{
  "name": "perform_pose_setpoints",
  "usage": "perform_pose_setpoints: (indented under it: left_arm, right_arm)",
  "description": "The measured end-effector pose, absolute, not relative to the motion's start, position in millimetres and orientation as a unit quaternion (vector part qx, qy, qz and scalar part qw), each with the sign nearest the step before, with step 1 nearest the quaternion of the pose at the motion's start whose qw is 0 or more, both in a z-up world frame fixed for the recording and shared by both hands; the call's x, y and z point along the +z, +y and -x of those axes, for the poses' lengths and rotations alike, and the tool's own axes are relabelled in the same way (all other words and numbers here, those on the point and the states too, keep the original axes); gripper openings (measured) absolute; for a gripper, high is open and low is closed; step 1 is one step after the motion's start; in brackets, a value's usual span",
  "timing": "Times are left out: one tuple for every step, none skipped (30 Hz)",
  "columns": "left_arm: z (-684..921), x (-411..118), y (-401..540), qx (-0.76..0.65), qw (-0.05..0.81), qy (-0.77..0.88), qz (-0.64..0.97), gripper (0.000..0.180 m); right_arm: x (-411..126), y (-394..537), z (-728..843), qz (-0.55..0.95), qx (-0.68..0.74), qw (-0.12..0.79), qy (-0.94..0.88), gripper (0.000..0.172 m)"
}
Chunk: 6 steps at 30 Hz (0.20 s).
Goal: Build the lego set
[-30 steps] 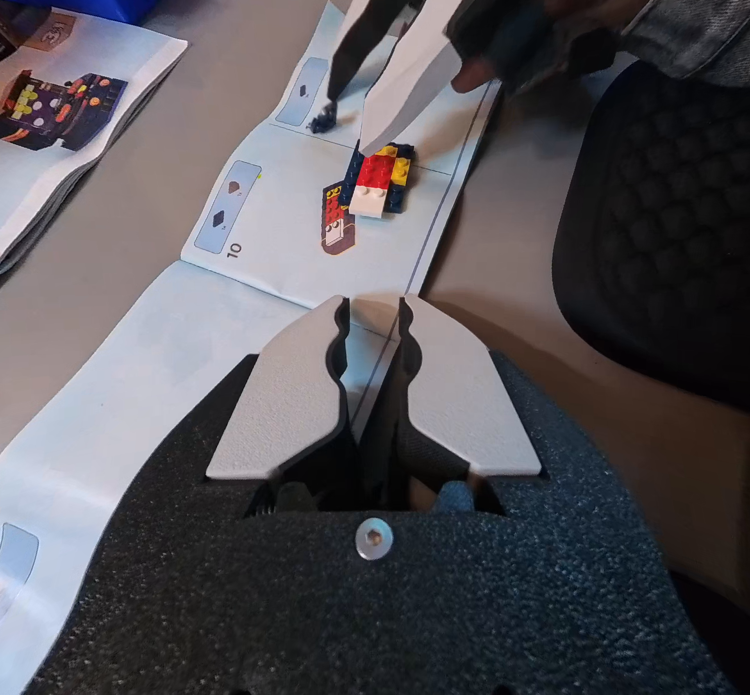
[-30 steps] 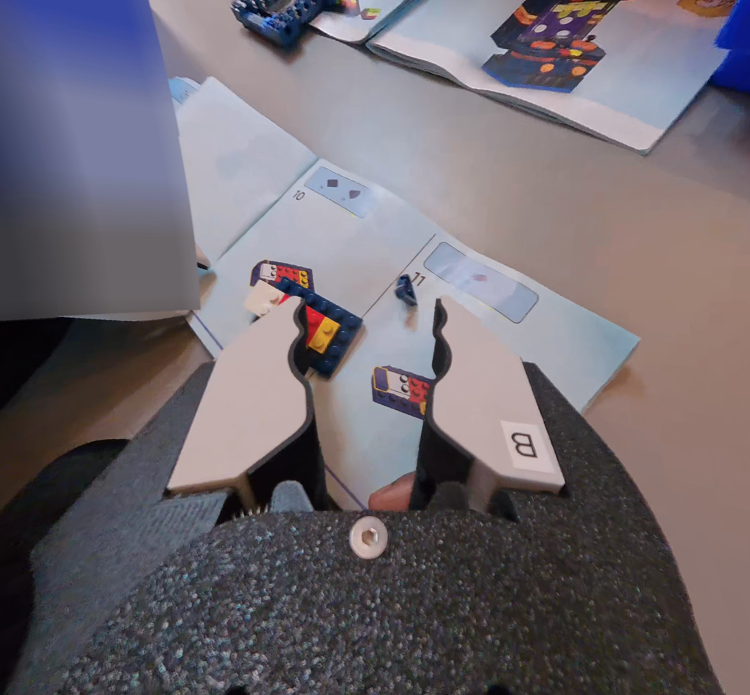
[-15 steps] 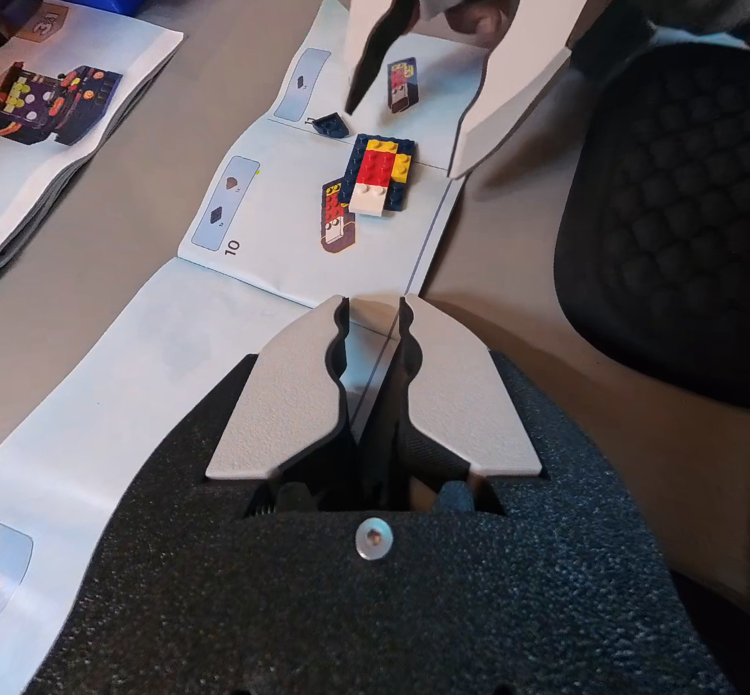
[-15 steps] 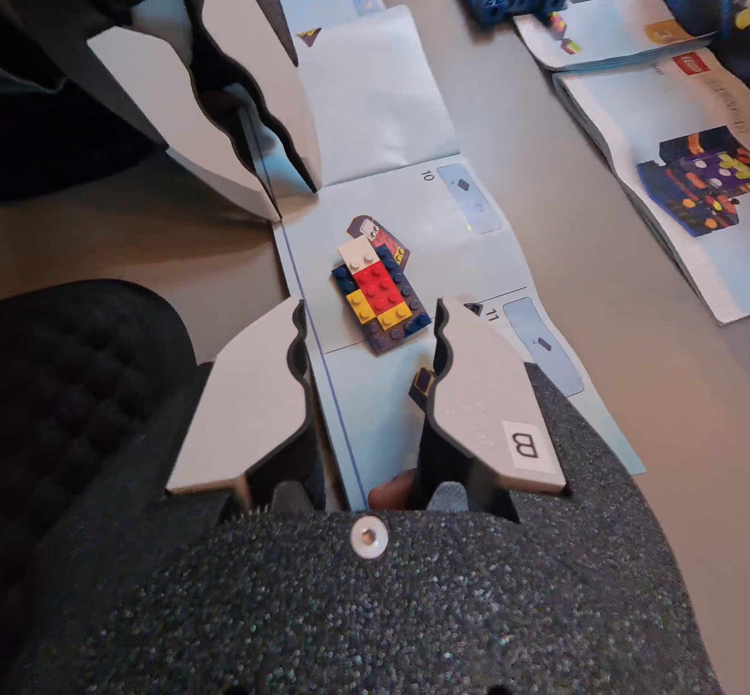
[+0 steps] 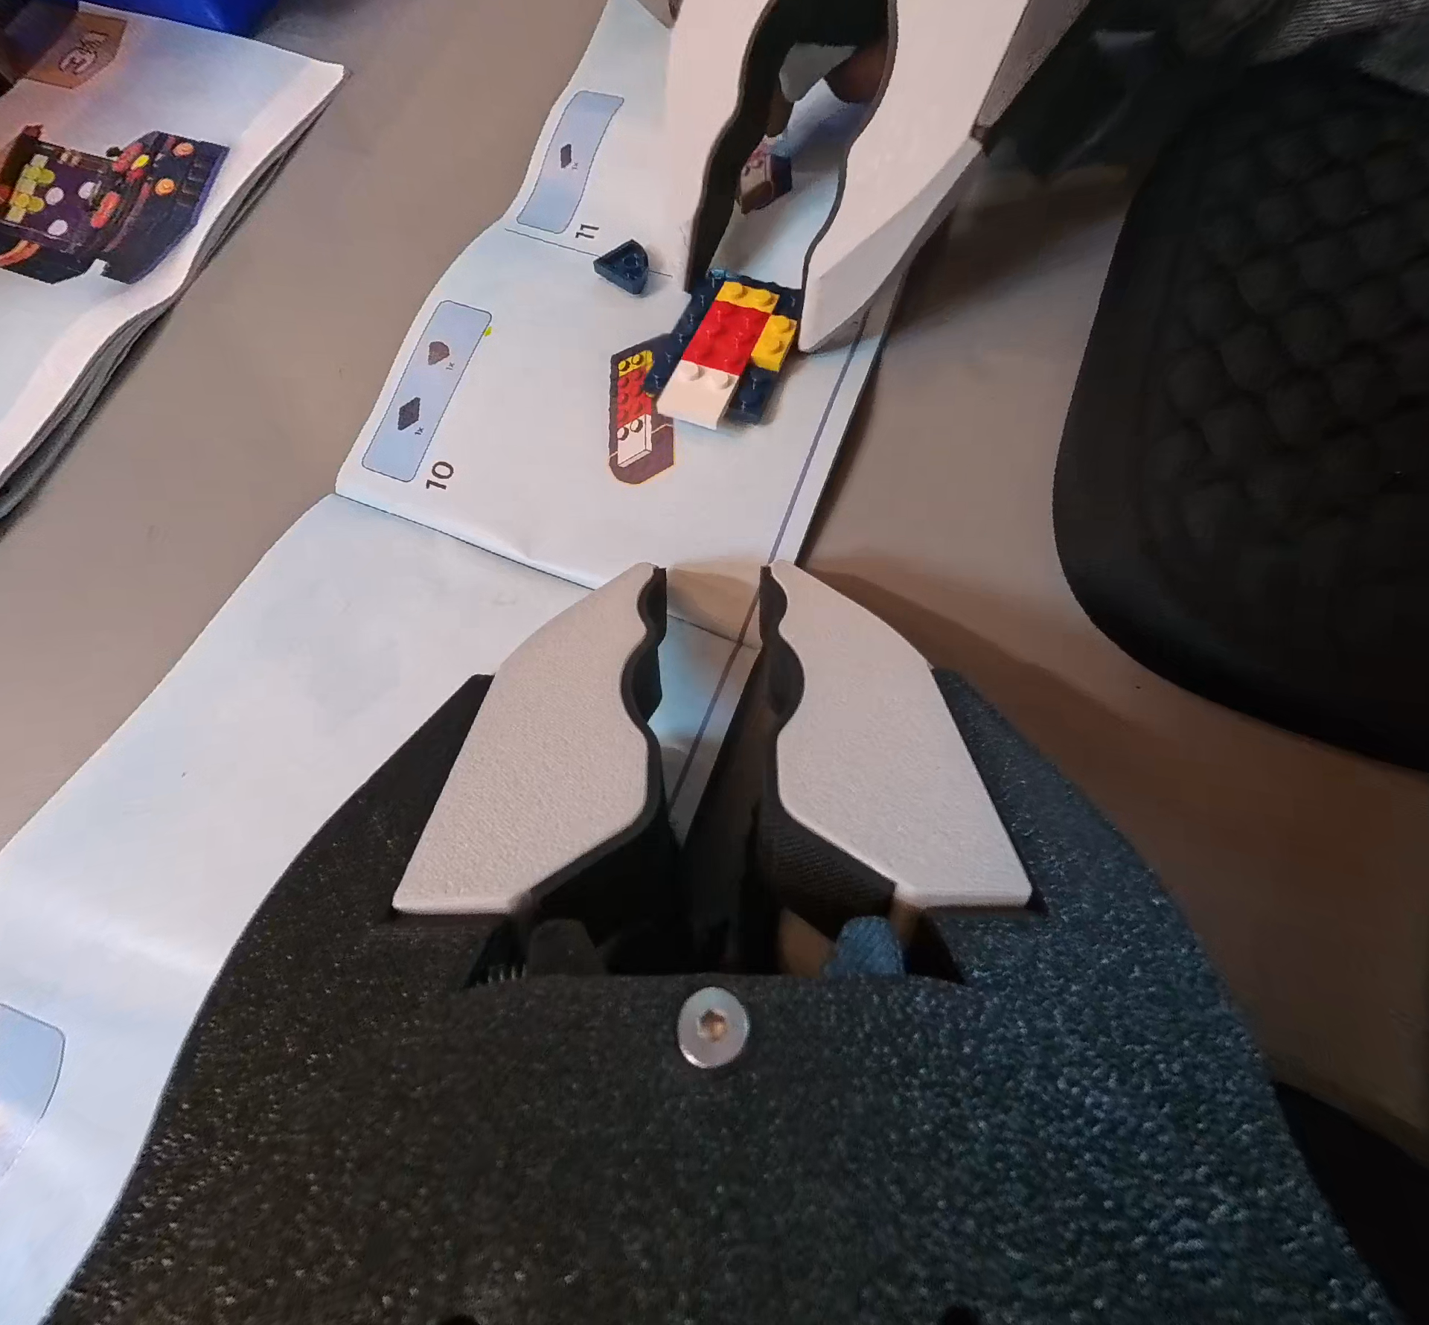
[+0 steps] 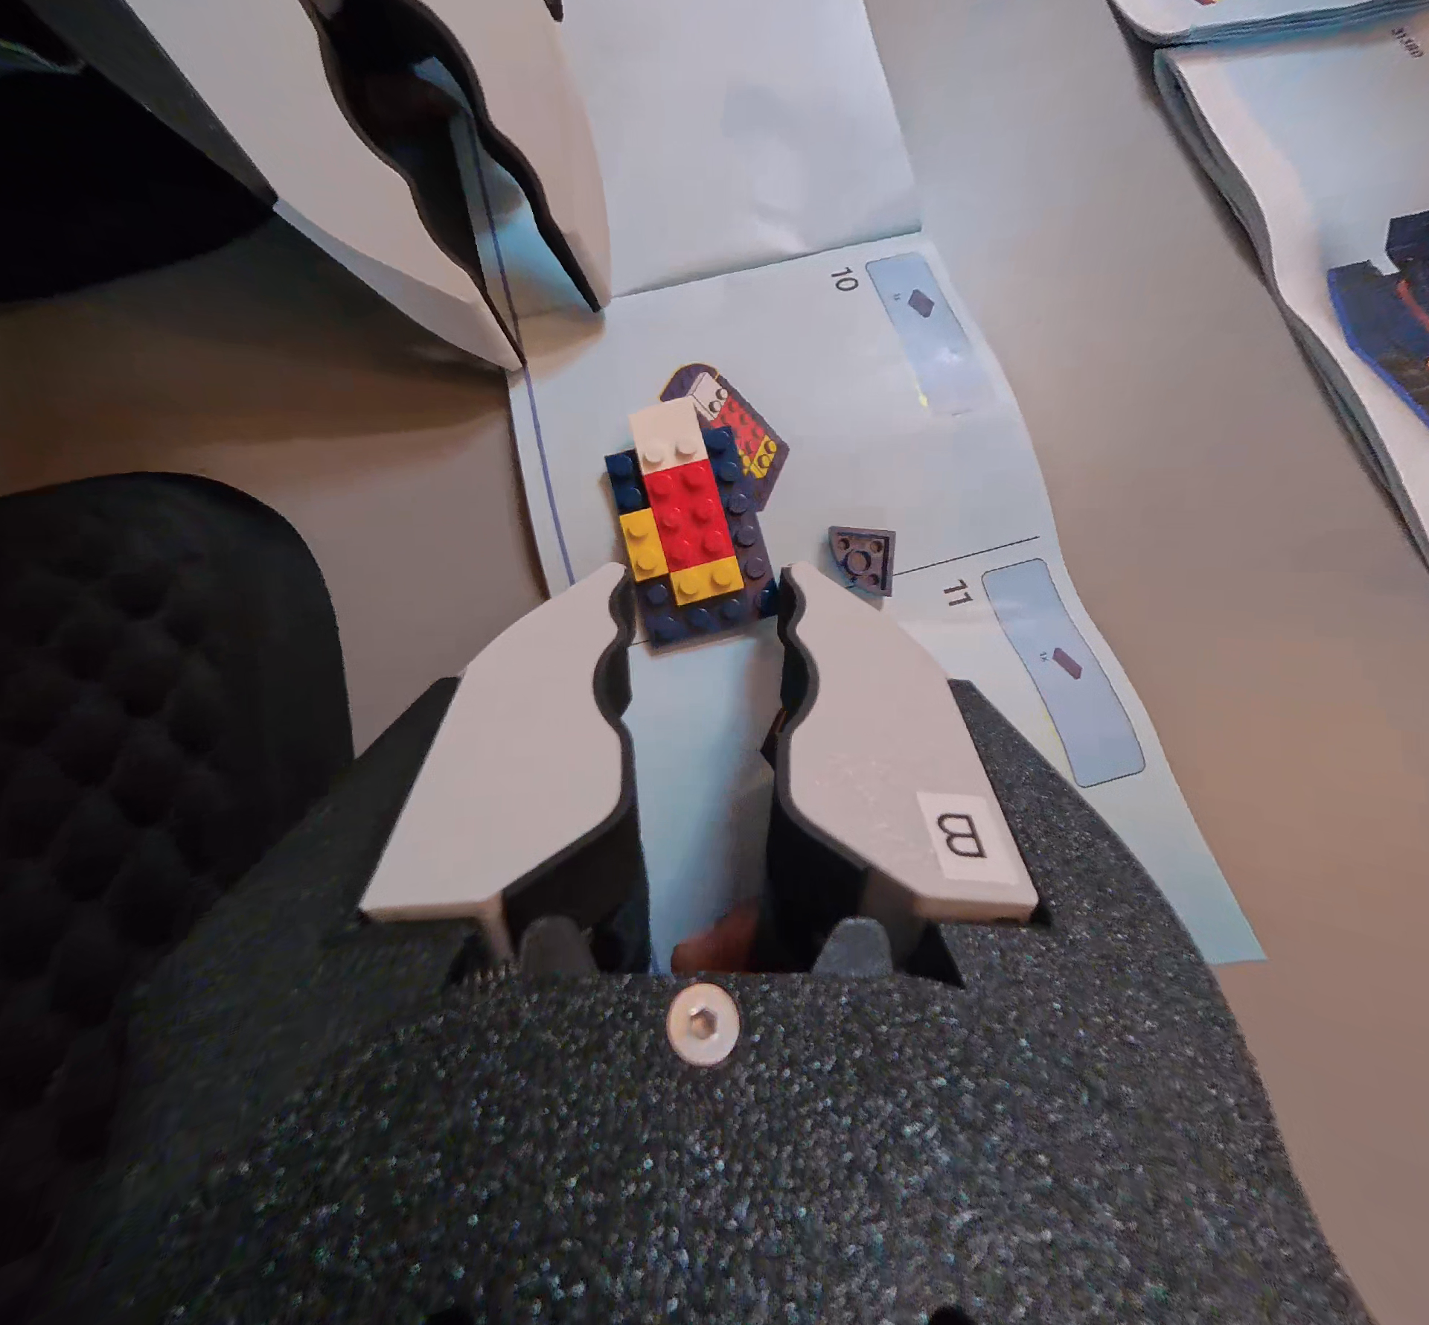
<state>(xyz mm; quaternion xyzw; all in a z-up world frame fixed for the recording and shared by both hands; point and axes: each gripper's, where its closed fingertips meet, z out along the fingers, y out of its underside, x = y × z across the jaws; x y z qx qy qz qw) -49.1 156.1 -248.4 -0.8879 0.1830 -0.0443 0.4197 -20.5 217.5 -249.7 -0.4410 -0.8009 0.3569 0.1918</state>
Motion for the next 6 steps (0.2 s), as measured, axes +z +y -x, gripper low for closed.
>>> perform_pose_setpoints:
  left_arm:
    - [49.1, -248.4, 156.1, -0.044, 0.420, 0.183, 0.888, 0.023]
    - [49.1, -248.3, 156.1, -0.045, 0.420, 0.182, 0.888, 0.023]
    - [49.2, -248.4, 156.1, -0.045, 0.420, 0.182, 0.888, 0.023]
    - [49.1, -248.5, 156.1, -0.045, 0.419, 0.182, 0.888, 0.023]
    - [49.2, -248.5, 156.1, -0.045, 0.419, 0.182, 0.888, 0.023]
    - [49.1, -248.6, 156.1, -0.044, 0.419, 0.183, 0.888, 0.023]
  right_arm:
    - [-249.2, 215.5, 19.7, 0.440, 0.360, 0.187, -0.801, 0.035]
    - [-248.3, 213.1, 18.8, 0.439, 0.364, 0.182, -0.801, 0.035]
    - [-247.6, 211.3, 18.5, 0.439, 0.367, 0.178, -0.800, 0.035]
    - [-247.3, 210.3, 18.4, 0.440, 0.369, 0.175, -0.800, 0.035]
    - [-247.1, 209.6, 18.1, 0.439, 0.369, 0.174, -0.801, 0.035]
    - [-246.9, 208.8, 17.4, 0.437, 0.370, 0.172, -0.801, 0.034]
